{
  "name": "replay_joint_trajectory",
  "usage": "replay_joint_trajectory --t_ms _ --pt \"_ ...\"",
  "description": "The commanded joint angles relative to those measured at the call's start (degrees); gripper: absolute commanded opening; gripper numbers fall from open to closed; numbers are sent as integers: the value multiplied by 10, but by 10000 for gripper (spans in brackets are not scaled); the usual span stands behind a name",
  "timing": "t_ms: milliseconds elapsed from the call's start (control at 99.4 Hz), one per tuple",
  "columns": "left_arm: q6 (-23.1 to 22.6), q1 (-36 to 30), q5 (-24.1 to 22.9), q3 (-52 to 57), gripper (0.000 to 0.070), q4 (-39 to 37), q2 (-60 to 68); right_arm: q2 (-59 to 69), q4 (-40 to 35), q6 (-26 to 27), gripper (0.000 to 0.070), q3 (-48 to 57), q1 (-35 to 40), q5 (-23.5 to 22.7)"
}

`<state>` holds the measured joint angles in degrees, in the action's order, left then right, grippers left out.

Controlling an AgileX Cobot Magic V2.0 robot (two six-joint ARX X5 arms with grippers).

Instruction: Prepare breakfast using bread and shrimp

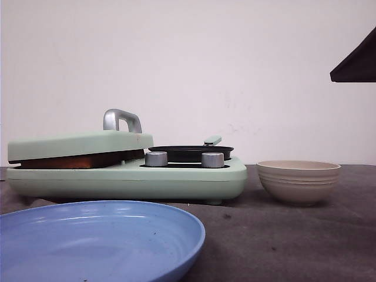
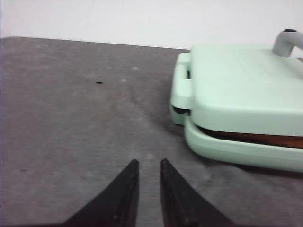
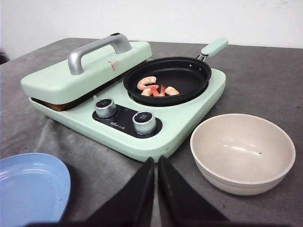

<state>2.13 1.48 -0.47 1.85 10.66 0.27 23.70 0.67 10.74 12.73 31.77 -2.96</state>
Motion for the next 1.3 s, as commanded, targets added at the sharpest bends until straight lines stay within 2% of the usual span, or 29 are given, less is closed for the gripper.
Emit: replay_joint_trajectory --t_ms 0,91,191,915,1006,1046,1096,1157,1287 --pt "-19 0 2 -11 0 5 -1 1 6 4 4 1 3 1" --pt "-14 0 2 -11 0 5 -1 1 6 4 4 1 3 0" --pt "-14 -5 26 -11 0 0 -1 1 6 4 4 1 3 0" --pt "-14 -5 24 -10 0 0 -1 1 3 4 4 1 3 0" --pt "-14 -5 24 -10 0 0 -1 -13 -12 2 4 1 1 13" --pt "-14 -5 24 -10 0 0 -1 -24 -22 -16 4 1 -5 30" --pt "-14 -5 24 -10 0 0 -1 -42 -37 -64 4 1 -20 45" --pt "-14 -5 24 -10 0 0 -1 -67 -54 -118 4 -1 -45 44" --pt "-14 -5 24 -10 0 0 -1 -112 -58 -179 4 -22 -113 45"
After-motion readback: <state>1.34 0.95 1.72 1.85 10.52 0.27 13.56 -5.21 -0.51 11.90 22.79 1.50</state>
